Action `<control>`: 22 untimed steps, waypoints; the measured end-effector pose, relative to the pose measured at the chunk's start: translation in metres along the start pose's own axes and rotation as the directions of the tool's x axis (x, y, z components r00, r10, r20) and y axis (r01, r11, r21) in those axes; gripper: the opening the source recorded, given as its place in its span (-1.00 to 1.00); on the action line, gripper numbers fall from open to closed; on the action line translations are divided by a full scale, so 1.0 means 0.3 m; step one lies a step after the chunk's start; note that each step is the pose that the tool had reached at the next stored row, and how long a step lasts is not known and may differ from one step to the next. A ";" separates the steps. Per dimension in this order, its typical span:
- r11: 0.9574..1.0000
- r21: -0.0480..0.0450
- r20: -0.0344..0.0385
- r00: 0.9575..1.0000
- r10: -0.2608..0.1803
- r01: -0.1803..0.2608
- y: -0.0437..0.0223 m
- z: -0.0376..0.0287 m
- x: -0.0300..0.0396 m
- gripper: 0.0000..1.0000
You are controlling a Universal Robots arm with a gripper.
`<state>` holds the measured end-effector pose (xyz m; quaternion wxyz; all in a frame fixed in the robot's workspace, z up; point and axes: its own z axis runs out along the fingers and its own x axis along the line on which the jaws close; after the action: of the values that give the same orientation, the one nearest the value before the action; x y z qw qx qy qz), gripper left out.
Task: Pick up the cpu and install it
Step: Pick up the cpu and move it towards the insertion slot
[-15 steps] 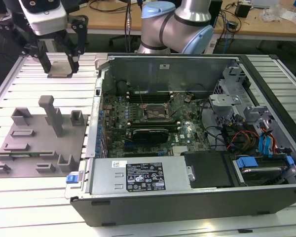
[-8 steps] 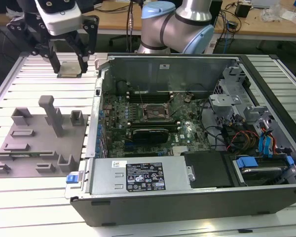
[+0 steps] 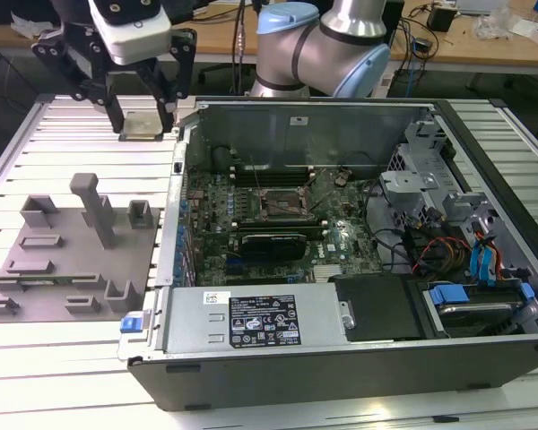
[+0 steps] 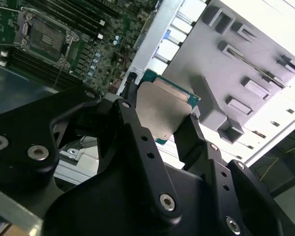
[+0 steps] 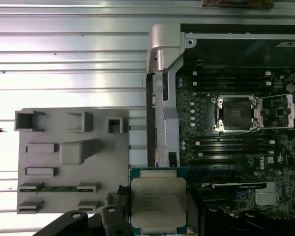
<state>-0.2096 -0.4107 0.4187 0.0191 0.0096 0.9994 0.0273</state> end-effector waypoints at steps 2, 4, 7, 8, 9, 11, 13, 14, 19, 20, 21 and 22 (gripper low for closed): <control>1.000 0.000 0.000 1.000 0.000 0.000 0.000 0.001 -0.024 0.09; 1.000 0.000 0.000 1.000 0.000 0.000 0.001 0.001 -0.038 0.09; 1.000 0.000 0.000 1.000 0.000 0.000 0.001 0.002 -0.058 0.09; 1.000 0.000 0.000 1.000 0.000 0.000 0.001 0.003 -0.065 0.09; 1.000 0.000 0.000 1.000 0.000 0.000 0.001 0.003 -0.072 0.09; 1.000 0.000 0.000 1.000 0.000 0.000 0.002 0.004 -0.090 0.09; 1.000 0.000 0.000 1.000 0.000 0.000 0.002 0.004 -0.108 0.09; 1.000 0.000 0.000 1.000 0.000 0.000 0.002 0.004 -0.115 0.09; 1.000 0.000 0.000 1.000 0.000 0.000 0.003 0.006 -0.168 0.09; 1.000 0.000 0.000 1.000 0.000 0.000 0.003 0.007 -0.183 0.09; 1.000 0.000 0.000 1.000 0.000 0.000 0.004 0.008 -0.195 0.09; 1.000 0.000 0.000 1.000 0.000 0.000 0.004 0.008 -0.202 0.09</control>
<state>-0.1488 -0.4107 0.4187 0.0191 0.0096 0.9994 0.0273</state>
